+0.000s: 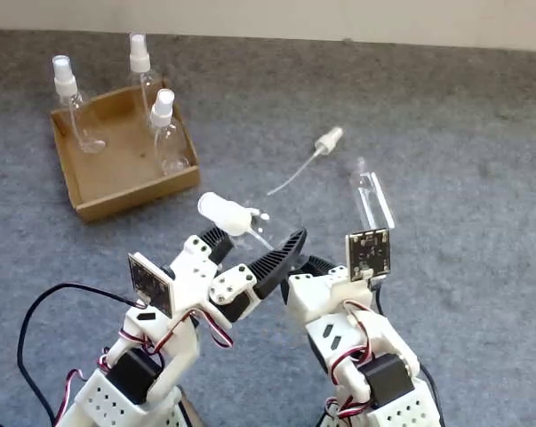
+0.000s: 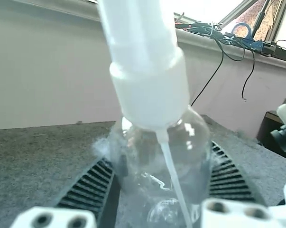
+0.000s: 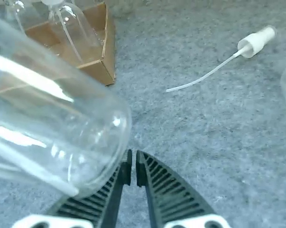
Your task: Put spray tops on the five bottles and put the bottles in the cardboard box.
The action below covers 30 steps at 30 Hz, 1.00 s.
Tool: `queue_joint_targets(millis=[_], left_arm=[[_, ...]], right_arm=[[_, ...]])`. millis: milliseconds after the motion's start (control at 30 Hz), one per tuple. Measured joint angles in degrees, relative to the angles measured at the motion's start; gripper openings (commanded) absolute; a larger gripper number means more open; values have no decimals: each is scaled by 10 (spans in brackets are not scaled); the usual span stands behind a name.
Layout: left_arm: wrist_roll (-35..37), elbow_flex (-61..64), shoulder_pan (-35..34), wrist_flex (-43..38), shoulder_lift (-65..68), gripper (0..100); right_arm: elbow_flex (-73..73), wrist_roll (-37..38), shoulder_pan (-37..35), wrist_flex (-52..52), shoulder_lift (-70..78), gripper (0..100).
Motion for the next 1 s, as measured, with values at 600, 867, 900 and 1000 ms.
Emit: queue_joint_targets(millis=[600, 867, 900, 1000], left_arm=[[-89, -62, -222, 45, 8, 136], [-177, -215, -285, 175, 63, 136], [-183, -230, -292, 175, 88, 136], [-189, -269, -318, 176, 181, 136]], right_arm=[[50, 0, 1, -40, 0, 13], [60, -1, 1, -156, 0, 13], [60, -1, 1, -158, 0, 13], [60, -1, 1, -160, 0, 13]])
